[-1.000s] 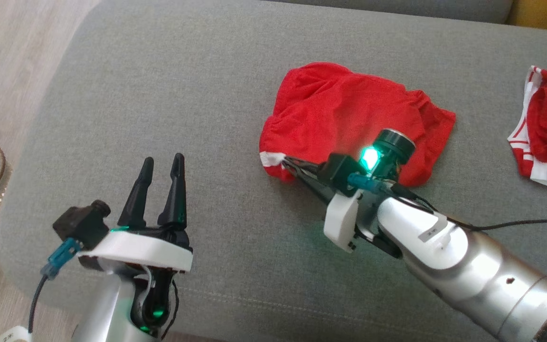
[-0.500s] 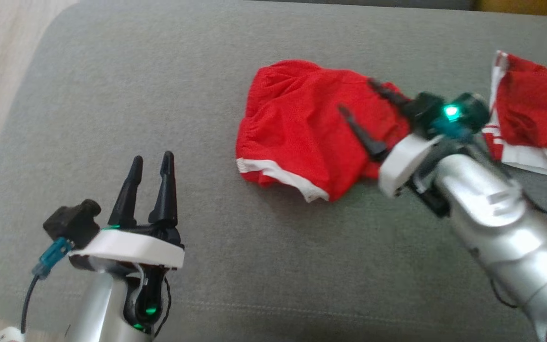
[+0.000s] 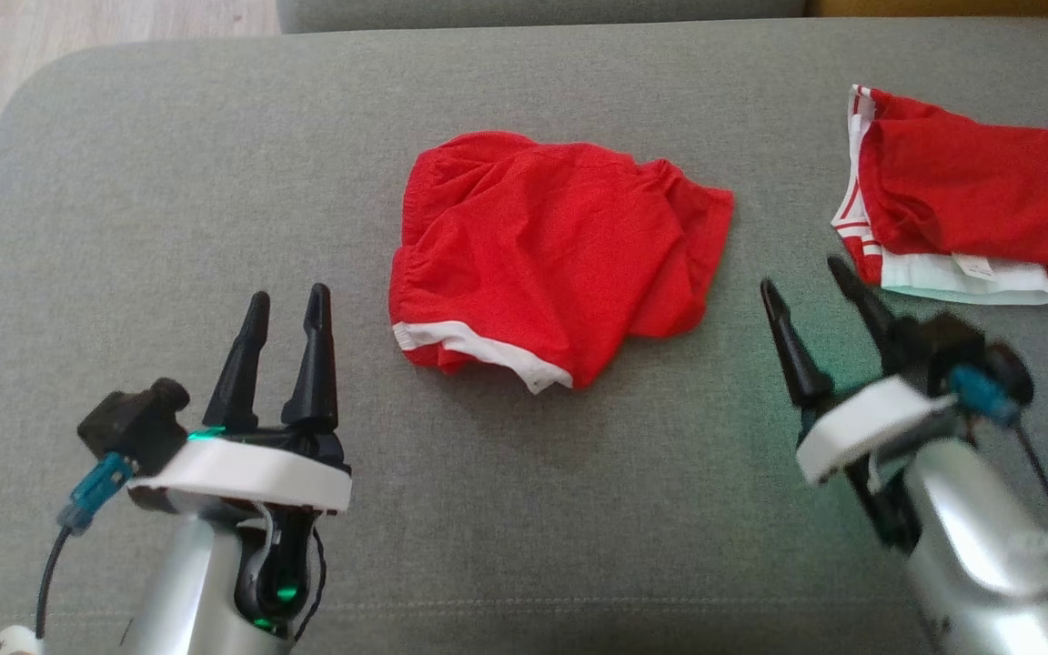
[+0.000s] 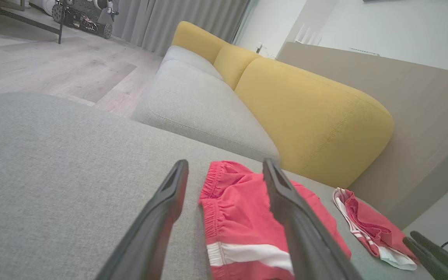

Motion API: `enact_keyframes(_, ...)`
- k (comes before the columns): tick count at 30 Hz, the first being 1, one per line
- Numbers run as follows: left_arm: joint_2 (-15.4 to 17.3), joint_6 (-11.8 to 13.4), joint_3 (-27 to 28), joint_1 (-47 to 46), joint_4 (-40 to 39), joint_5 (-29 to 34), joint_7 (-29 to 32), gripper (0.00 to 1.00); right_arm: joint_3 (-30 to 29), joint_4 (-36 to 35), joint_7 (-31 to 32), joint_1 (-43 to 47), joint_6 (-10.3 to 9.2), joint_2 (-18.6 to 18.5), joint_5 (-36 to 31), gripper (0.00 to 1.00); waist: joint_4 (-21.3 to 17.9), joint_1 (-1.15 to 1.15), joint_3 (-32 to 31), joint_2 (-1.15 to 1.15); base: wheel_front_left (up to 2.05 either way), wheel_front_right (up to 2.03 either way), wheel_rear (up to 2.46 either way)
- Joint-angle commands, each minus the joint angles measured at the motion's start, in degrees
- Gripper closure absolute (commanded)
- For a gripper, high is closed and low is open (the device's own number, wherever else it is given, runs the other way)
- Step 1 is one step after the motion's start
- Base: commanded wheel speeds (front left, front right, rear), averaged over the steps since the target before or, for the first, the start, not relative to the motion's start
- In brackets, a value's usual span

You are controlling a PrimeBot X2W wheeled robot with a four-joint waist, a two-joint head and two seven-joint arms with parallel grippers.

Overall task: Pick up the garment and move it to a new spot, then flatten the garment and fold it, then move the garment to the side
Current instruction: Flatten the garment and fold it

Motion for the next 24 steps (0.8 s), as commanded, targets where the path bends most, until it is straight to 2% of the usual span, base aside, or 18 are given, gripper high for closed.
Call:
enact_keyframes(1, 0.64, -0.11, 1.59, -1.42, -2.11, 0.39, -0.30, 0.00, -1.03, -2.88, -0.57, 1.01, 0.37, 1.34, -0.89, 0.00, -0.15, 0.00, -0.08, 0.00, 0.00, 0.00, 0.00)
enact_keyframes(6, 0.64, -0.15, 1.24, -1.16, -2.22, 0.36, -0.30, 0.00, -5.02, -6.86, 0.62, 6.27, 0.37, 5.05, -4.68, 0.00, -0.41, 0.00, 0.08, 0.00, 0.00, 0.00, 0.00)
enact_keyframes(12, 0.64, -0.24, 0.78, -1.67, -2.15, 0.53, -0.30, 0.00, -3.66, -8.97, 4.33, 7.52, 0.37, 6.54, -5.84, 0.00, 0.41, 0.00, 1.14, 0.00, 0.00, 0.00, 0.00)
enact_keyframes(17, 0.64, -0.33, 0.34, -2.25, -1.85, 0.51, -0.30, 0.00, -2.32, -6.53, 7.36, 5.88, 0.37, 6.79, -4.44, 0.00, 1.90, 0.00, 2.52, 0.00, 0.00, 0.00, 0.00)
enact_keyframes(24, 0.64, -0.44, 0.24, -3.01, -0.98, 0.54, -0.30, 0.00, -0.82, -1.67, 7.72, 2.14, 0.37, 7.13, -2.00, 0.00, 4.15, 0.00, 3.96, 0.00, 0.00, 0.00, 0.00)
